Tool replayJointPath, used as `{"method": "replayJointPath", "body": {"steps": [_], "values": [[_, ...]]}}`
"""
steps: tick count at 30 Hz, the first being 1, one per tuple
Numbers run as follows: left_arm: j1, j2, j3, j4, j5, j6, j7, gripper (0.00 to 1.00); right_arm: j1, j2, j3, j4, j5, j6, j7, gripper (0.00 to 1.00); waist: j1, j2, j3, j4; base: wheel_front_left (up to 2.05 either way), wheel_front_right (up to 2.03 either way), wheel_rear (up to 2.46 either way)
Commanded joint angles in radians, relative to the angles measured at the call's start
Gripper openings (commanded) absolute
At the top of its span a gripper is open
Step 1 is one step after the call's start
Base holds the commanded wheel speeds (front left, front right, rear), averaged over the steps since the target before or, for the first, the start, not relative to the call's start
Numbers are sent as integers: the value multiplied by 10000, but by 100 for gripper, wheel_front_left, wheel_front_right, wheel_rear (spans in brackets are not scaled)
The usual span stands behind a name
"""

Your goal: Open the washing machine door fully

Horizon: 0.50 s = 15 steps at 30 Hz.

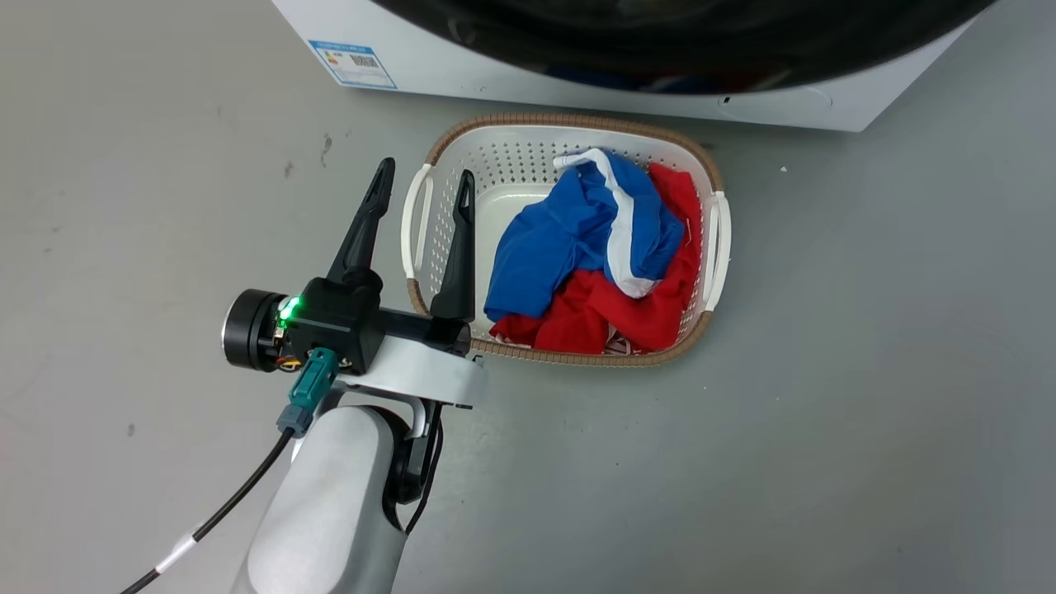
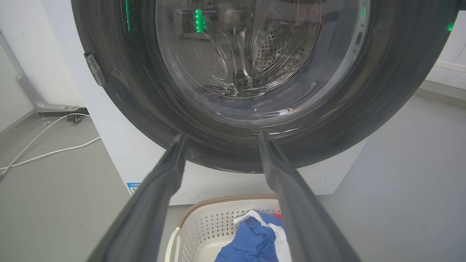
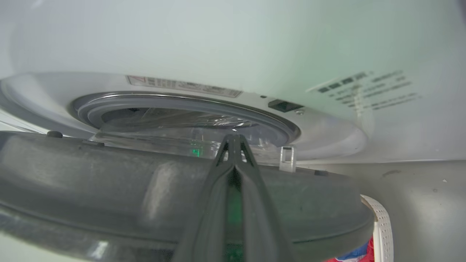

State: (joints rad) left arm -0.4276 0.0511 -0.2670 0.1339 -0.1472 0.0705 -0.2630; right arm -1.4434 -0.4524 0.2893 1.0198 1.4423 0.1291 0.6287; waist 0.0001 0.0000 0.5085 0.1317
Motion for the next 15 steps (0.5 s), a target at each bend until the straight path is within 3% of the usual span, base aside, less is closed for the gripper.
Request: {"method": "replayJointPath", "body": {"steps": [1, 15], "values": [[-45, -12, 2, 24, -49, 19, -25, 100, 342, 260, 158, -128, 36, 28, 328, 0, -1, 0, -92, -39, 0, 0, 0], [567, -12, -112, 549, -295, -78, -25, 100, 2402, 352, 347, -1333, 647, 27, 2506, 0, -1, 0, -1522, -231, 0, 0, 0]]}}
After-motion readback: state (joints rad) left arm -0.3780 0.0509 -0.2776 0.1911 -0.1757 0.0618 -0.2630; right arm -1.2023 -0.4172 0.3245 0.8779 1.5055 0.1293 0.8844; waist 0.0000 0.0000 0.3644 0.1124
